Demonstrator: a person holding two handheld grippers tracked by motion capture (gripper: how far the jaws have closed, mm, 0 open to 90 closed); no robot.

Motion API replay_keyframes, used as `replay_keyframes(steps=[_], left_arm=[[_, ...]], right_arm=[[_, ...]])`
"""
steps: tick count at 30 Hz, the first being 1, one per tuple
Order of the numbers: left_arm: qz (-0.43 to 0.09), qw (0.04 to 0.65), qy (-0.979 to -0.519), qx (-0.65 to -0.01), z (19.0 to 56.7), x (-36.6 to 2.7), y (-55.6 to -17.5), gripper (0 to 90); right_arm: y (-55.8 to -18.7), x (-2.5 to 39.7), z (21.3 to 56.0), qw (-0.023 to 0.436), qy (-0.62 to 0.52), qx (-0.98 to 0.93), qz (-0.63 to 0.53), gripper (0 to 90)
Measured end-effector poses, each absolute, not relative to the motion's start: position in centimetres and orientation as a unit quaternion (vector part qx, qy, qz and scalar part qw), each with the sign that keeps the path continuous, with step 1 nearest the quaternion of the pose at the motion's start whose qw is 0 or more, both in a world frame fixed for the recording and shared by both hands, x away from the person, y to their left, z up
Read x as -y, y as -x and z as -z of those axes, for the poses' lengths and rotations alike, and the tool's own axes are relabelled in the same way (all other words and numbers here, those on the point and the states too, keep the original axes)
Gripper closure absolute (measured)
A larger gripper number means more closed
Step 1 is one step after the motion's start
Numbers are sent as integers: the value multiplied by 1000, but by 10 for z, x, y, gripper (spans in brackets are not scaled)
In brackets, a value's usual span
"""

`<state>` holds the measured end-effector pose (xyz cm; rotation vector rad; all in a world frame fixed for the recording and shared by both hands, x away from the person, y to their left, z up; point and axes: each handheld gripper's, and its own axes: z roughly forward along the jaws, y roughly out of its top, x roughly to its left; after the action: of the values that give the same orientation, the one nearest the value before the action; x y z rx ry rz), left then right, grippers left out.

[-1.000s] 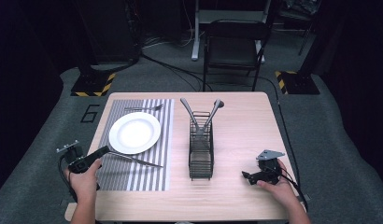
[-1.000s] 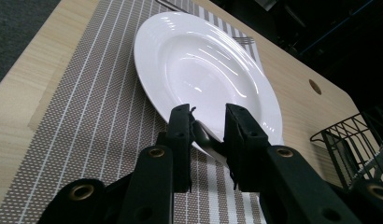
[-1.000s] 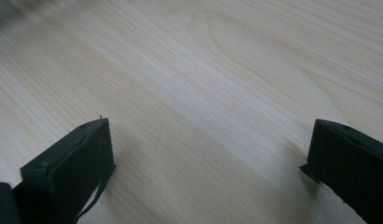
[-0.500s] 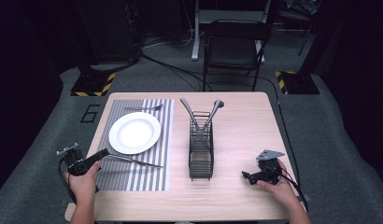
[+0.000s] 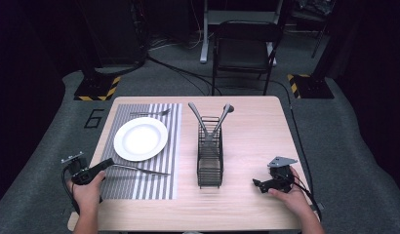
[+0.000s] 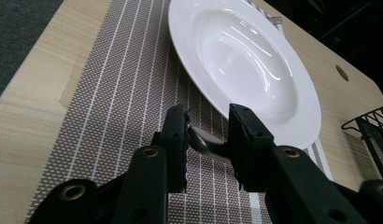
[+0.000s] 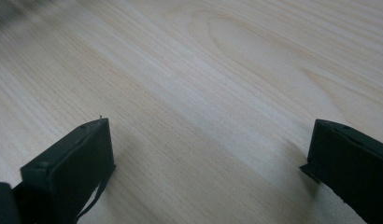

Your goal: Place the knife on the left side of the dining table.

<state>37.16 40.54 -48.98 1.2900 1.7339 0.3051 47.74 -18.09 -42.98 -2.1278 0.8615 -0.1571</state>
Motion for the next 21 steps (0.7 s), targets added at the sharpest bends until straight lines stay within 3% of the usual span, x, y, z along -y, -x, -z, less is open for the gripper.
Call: replay_keyframes(steps=[21], left_arm=[[-111,433,-540,-713,508,-411,-379,682]], right_arm=[[-478,181,430,408,843,-345,64,0]])
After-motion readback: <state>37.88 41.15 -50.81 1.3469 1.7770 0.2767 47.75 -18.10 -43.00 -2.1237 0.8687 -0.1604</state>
